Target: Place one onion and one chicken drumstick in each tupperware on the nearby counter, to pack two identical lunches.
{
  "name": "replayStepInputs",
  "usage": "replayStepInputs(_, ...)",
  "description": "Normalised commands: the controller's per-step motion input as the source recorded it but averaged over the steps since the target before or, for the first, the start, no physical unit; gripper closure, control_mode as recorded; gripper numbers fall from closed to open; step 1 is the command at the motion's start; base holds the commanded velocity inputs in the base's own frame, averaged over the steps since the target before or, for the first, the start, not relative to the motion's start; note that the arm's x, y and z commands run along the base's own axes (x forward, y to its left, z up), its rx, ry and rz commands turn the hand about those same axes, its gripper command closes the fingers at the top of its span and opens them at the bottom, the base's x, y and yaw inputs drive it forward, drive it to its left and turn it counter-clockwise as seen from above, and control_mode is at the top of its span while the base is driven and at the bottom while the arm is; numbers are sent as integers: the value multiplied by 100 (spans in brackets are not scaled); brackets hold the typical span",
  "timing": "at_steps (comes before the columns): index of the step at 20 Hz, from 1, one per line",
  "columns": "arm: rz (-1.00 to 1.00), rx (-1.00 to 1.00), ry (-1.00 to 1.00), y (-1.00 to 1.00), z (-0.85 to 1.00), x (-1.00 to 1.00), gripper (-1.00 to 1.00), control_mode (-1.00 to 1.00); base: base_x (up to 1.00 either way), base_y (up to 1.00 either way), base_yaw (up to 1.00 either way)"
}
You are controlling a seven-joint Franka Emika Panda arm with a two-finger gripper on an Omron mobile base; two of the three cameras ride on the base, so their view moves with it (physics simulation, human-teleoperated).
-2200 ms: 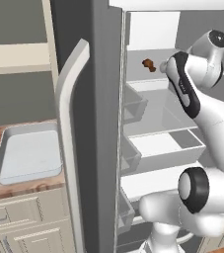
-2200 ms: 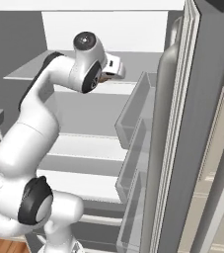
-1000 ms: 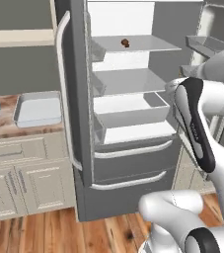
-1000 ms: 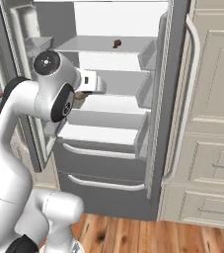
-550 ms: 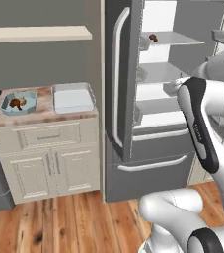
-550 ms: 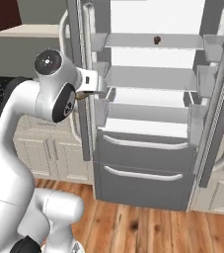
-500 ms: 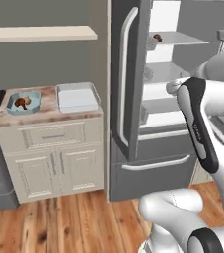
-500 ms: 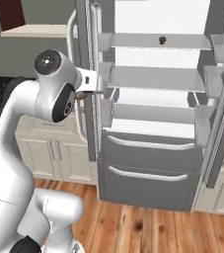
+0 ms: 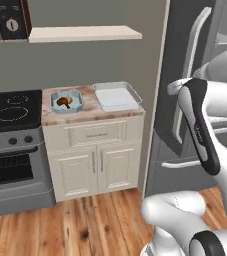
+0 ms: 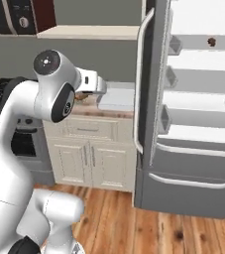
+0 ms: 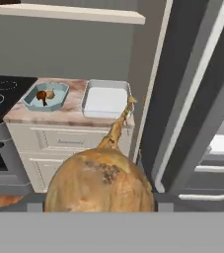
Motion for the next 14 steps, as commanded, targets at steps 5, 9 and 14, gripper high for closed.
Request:
replayStepInputs(5, 0, 0, 0, 0, 0, 0, 100, 100, 94, 78, -9)
replayStepInputs(9, 0, 0, 0, 0, 0, 0, 100, 100, 100, 32, -9)
replayStepInputs(14, 0, 0, 0, 0, 0, 0, 100, 100, 94, 0, -7)
